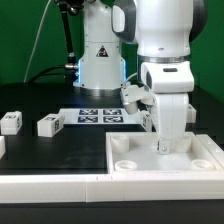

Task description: Assemble one leg

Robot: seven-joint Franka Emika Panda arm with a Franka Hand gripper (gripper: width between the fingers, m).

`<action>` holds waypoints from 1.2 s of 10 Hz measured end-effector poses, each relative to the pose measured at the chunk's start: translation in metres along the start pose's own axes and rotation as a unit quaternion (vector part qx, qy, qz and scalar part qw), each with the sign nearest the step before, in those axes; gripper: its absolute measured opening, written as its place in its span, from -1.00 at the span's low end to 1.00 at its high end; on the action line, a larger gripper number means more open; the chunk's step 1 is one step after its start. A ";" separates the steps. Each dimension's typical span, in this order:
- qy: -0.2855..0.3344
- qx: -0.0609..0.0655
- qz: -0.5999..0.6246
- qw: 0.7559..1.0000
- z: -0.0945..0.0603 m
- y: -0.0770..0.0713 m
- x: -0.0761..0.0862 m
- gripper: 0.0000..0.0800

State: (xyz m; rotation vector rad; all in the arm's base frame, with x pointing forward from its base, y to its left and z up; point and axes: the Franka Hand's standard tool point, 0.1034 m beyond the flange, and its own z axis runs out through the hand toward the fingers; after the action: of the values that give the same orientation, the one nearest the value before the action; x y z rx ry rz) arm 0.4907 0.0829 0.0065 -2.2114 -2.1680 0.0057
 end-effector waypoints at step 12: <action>-0.015 -0.009 0.107 0.994 -0.050 -0.017 0.032 0.62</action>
Offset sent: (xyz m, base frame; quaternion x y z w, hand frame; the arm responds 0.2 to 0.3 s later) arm 0.0000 0.0000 0.0000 0.0000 0.0000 0.0000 1.0000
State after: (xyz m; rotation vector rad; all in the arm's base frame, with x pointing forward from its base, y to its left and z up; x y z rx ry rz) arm 0.4759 0.1134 0.0581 -2.4571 -1.9415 0.0273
